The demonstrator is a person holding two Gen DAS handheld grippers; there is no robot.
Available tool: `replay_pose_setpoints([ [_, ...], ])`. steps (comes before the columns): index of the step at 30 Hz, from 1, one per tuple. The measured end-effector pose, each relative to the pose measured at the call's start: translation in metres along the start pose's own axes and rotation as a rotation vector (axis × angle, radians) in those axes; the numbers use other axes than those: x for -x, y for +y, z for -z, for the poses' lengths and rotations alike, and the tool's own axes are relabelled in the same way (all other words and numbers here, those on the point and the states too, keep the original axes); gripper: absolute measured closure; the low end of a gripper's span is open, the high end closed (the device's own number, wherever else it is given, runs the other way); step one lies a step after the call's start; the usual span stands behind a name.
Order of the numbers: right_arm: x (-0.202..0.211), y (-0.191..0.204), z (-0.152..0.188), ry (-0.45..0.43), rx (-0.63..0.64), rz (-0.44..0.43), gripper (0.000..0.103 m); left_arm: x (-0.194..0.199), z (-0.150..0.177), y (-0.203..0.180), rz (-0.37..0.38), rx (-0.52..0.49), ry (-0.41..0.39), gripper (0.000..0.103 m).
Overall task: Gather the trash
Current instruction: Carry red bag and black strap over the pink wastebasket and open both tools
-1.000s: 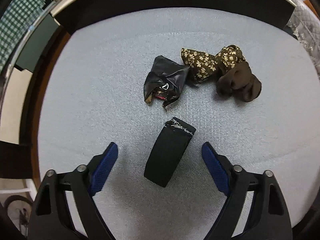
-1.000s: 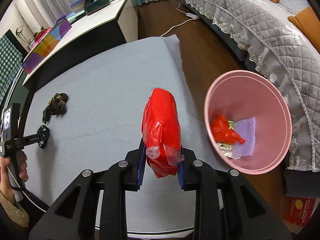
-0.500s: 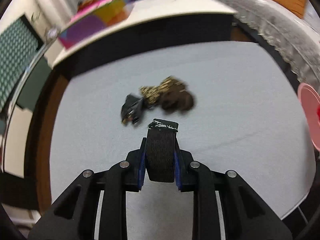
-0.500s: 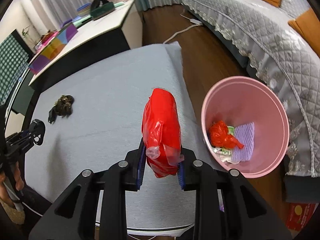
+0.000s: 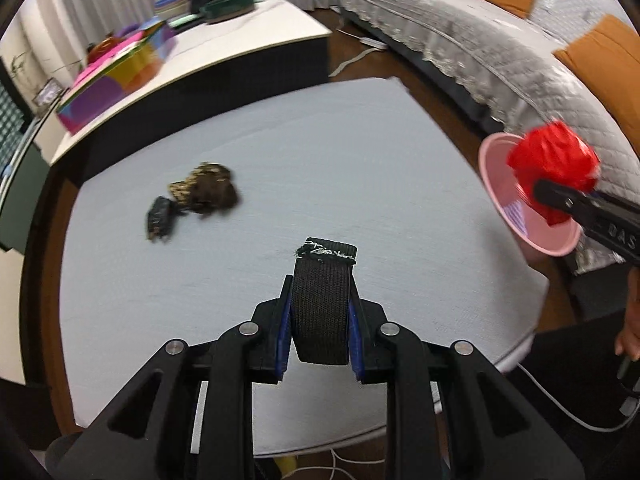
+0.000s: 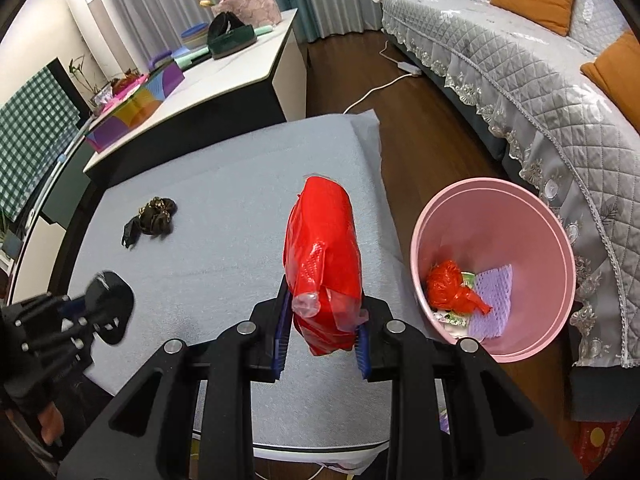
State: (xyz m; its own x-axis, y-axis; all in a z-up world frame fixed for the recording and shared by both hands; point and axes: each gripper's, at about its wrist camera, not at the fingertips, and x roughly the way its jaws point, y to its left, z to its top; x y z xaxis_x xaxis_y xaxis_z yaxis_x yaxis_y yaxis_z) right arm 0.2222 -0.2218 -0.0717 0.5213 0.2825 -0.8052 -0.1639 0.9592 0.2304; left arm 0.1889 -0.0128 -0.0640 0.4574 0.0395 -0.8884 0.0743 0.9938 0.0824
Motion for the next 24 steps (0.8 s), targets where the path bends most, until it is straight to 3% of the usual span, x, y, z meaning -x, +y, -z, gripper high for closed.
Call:
replay_pose_setpoints([
  [17, 0.028, -0.051, 0.014, -0.035, -0.066, -0.019, 0.076, -0.012, -0.019, -0.080, 0.025, -0.137, 0.029, 0.080],
  [22, 0.036, -0.082, 0.000, -0.097, -0.132, 0.039, 0.076, -0.017, -0.045, -0.108, 0.037, -0.163, 0.025, 0.080],
  [24, 0.048, -0.094, -0.009, -0.156, -0.131, 0.106, 0.076, -0.018, -0.058, -0.122, 0.040, -0.178, 0.022, 0.080],
])
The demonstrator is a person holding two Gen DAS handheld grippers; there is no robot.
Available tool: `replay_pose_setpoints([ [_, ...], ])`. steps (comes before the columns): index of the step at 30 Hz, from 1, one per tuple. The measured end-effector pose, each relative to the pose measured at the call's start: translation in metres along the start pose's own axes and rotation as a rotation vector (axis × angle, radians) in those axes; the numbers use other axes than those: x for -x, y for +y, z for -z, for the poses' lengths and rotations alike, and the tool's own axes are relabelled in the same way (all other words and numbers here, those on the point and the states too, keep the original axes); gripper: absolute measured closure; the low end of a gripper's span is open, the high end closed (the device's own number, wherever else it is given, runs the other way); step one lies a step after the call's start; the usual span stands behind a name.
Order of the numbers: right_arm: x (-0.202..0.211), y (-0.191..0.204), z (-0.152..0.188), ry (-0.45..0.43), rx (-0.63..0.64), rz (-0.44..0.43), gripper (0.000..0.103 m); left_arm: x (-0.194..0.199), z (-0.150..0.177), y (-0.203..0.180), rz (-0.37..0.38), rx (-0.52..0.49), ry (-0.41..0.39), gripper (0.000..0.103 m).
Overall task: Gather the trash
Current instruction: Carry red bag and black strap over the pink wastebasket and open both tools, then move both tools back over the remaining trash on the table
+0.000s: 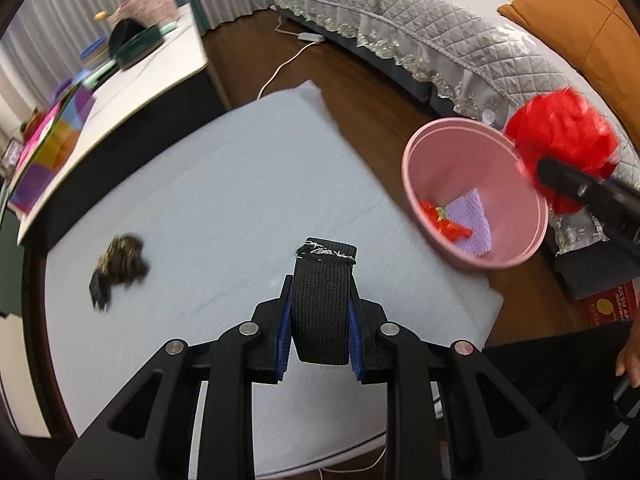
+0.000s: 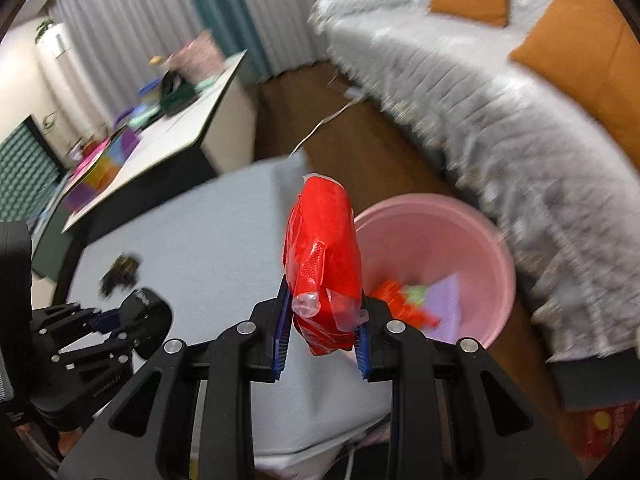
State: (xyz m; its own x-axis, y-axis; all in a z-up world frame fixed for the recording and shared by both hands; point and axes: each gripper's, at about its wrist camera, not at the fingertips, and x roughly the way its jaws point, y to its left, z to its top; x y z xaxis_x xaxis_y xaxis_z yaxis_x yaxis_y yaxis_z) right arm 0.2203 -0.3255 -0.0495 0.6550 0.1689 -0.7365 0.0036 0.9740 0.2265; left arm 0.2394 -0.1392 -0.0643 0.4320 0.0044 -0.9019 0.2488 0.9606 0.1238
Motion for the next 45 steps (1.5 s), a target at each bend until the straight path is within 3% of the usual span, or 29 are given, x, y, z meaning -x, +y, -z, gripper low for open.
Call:
replay_pose_setpoints([
  [4, 0.005, -0.027, -0.017, -0.044, -0.016, 0.053, 0.075, -0.001, -0.041, -0.031, 0.033, -0.045, -0.039, 0.080],
  [12, -0.025, -0.077, -0.020, 0.054, -0.103, 0.096, 0.075, -0.027, -0.097, -0.089, 0.162, -0.100, -0.020, 0.080],
  [20, -0.052, -0.098, -0.023, 0.129, -0.125, 0.129, 0.075, -0.068, -0.114, -0.121, 0.172, -0.107, 0.038, 0.080],
  [33, -0.079, -0.112, -0.025, 0.200, -0.110, 0.206, 0.075, -0.109, -0.123, -0.141, 0.157, -0.129, 0.098, 0.078],
  [34, -0.081, -0.113, -0.025, 0.208, -0.114, 0.209, 0.074, -0.111, -0.124, -0.141, 0.148, -0.129, 0.100, 0.077],
  [35, -0.082, -0.114, -0.025, 0.214, -0.119, 0.214, 0.072, -0.113, -0.124, -0.141, 0.134, -0.128, 0.106, 0.060],
  [36, -0.084, -0.117, -0.025, 0.219, -0.127, 0.227, 0.071, -0.115, -0.125, -0.141, 0.125, -0.126, 0.109, 0.036],
  [37, -0.084, -0.119, -0.025, 0.220, -0.132, 0.234, 0.068, -0.117, -0.126, -0.141, 0.117, -0.125, 0.103, 0.023],
  [39, -0.082, -0.121, -0.026, 0.198, -0.151, 0.236, 0.041, -0.117, -0.126, -0.141, 0.090, -0.128, 0.084, 0.022],
  [45, -0.082, -0.118, -0.026, 0.187, -0.150, 0.224, 0.032, -0.124, -0.124, -0.136, 0.081, -0.123, 0.123, 0.022],
])
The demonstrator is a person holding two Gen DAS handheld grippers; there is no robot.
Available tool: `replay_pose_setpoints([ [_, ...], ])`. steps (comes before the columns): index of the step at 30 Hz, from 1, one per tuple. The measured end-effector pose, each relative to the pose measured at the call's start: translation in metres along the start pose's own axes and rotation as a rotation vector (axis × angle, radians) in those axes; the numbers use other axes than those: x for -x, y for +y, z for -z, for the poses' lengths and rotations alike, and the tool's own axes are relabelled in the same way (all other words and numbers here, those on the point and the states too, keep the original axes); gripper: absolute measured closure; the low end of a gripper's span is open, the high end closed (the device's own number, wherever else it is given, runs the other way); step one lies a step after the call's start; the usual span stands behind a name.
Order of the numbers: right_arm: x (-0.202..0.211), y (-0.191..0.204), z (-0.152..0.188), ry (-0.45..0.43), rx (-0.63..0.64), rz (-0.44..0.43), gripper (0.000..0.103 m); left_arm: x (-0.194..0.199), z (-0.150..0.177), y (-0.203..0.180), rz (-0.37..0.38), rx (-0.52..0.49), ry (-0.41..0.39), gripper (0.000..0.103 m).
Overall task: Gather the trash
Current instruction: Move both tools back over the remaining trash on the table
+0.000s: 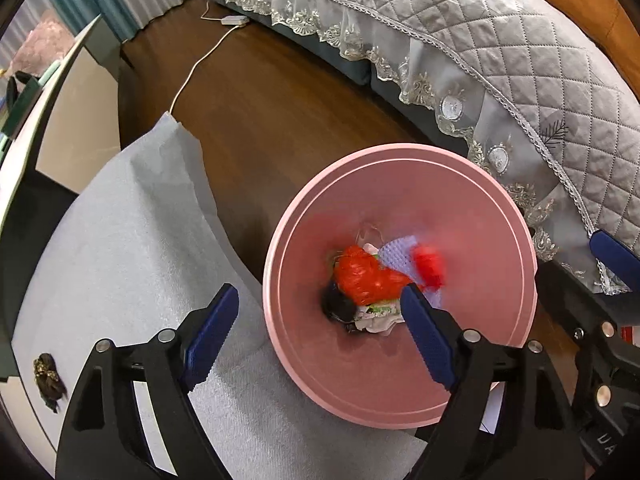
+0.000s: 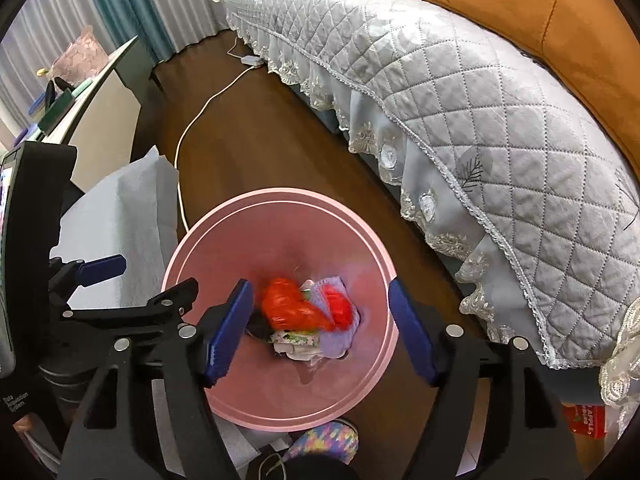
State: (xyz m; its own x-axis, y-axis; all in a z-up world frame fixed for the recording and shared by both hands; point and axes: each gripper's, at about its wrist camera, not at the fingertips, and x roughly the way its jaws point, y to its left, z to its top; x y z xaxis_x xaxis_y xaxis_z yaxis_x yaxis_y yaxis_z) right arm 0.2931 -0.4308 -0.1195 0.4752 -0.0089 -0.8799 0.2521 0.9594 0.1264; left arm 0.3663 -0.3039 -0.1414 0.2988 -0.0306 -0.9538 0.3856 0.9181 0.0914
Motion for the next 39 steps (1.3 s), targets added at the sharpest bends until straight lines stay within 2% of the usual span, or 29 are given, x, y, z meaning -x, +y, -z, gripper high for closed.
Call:
replay_pose_setpoints([
  [5, 0.008, -0.001, -0.001, -0.040, -0.015, -0.012, 0.022, 0.013, 0.006, 0.015, -0.011, 0.047, -0.025, 0.022],
  [9, 0.029, -0.003, -0.003, -0.126, -0.074, -0.042, 0.012, 0.036, 0.018, 0.033, 0.000, 0.090, -0.079, 0.022],
  [14, 0.053, 0.005, -0.003, -0.217, -0.117, -0.093, 0.010, 0.069, 0.040, 0.063, 0.001, 0.149, -0.162, 0.022],
  [18, 0.071, 0.029, 0.001, -0.284, -0.072, -0.127, 0.009, 0.100, 0.060, 0.095, 0.002, 0.224, -0.217, 0.022],
  [23, 0.094, 0.074, 0.013, -0.331, -0.020, -0.201, 0.008, 0.144, 0.098, 0.142, -0.070, 0.277, -0.294, 0.022],
  [26, 0.103, 0.105, 0.023, -0.320, 0.018, -0.249, 0.008, 0.167, 0.126, 0.171, -0.125, 0.297, -0.320, 0.022],
  [29, 0.114, 0.147, 0.041, -0.297, 0.067, -0.377, 0.007, 0.187, 0.158, 0.200, -0.172, 0.321, -0.337, 0.022],
  [30, 0.115, 0.158, 0.046, -0.288, 0.086, -0.401, 0.007, 0.192, 0.168, 0.209, -0.188, 0.333, -0.339, 0.018],
  [33, 0.114, 0.204, 0.067, -0.250, 0.192, -0.457, 0.007, 0.203, 0.207, 0.242, -0.258, 0.401, -0.330, 0.017],
  [39, 0.118, 0.280, 0.103, -0.173, 0.355, -0.568, 0.007, 0.207, 0.270, 0.296, -0.311, 0.544, -0.293, 0.017],
])
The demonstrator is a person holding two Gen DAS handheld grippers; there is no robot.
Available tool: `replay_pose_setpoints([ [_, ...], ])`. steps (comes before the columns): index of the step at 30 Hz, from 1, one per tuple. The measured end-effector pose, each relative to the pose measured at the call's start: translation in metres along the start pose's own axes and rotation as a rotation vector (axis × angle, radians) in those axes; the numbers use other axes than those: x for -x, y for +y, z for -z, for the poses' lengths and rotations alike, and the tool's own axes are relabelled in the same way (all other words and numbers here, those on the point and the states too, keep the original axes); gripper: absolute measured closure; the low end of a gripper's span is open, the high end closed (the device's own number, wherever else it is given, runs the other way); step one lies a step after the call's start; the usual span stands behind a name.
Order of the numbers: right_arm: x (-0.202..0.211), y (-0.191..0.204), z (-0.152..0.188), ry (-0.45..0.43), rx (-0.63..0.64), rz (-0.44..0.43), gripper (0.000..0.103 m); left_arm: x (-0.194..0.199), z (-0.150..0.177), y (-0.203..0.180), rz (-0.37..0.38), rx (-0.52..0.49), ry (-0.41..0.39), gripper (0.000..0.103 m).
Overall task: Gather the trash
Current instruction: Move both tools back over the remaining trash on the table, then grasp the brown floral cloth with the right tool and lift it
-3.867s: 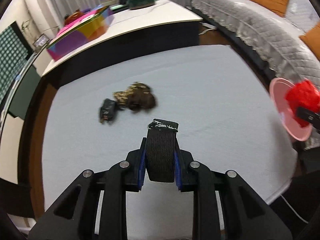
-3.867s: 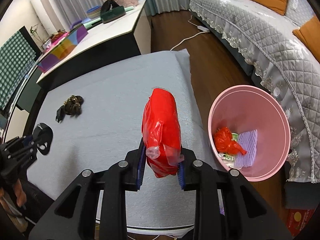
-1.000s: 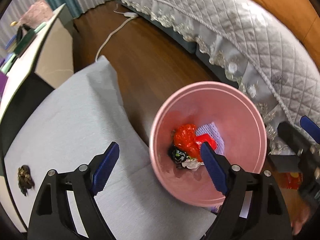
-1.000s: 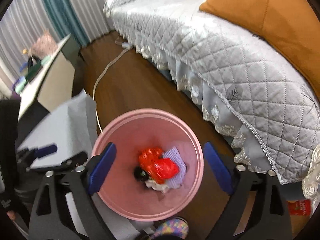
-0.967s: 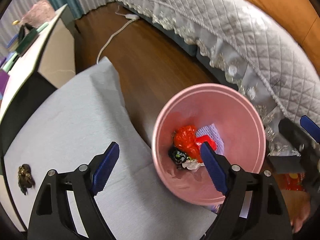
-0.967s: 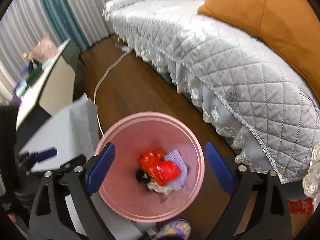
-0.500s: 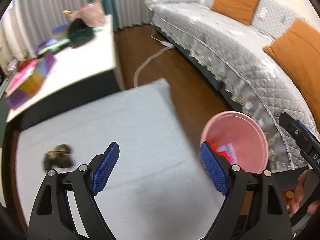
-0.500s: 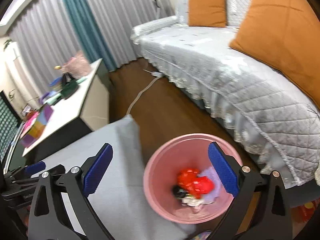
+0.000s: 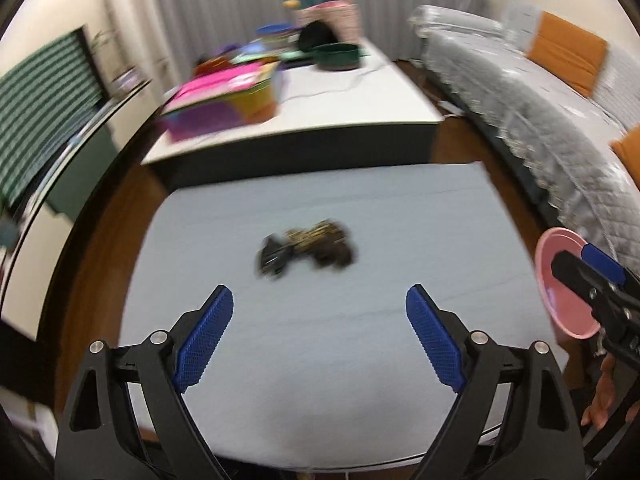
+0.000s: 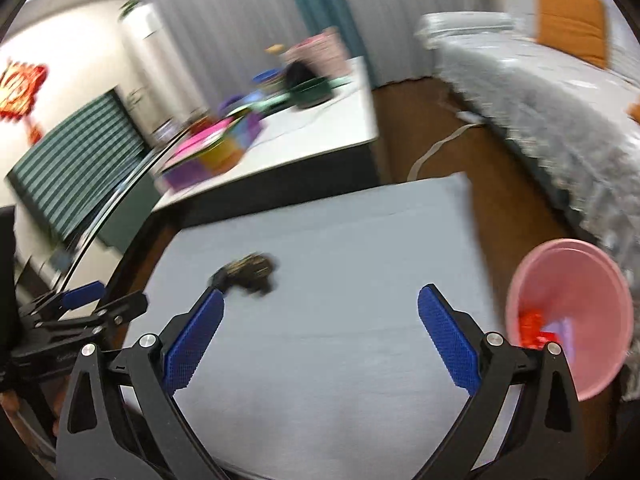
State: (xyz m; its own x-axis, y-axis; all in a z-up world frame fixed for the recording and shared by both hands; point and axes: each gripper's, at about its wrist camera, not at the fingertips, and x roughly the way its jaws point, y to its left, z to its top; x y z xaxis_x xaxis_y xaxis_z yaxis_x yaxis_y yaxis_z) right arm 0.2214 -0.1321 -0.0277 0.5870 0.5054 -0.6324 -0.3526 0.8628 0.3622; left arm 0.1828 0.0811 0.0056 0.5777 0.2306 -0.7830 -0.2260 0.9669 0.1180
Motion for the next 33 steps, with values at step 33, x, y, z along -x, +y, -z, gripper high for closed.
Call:
replay_pose_setpoints([
  [33, -0.161, 0.075, 0.030, 0.300, 0.290, 0.116, 0.007, -0.128, 0.013, 0.154, -0.129, 0.282, 0.177, 0.017],
])
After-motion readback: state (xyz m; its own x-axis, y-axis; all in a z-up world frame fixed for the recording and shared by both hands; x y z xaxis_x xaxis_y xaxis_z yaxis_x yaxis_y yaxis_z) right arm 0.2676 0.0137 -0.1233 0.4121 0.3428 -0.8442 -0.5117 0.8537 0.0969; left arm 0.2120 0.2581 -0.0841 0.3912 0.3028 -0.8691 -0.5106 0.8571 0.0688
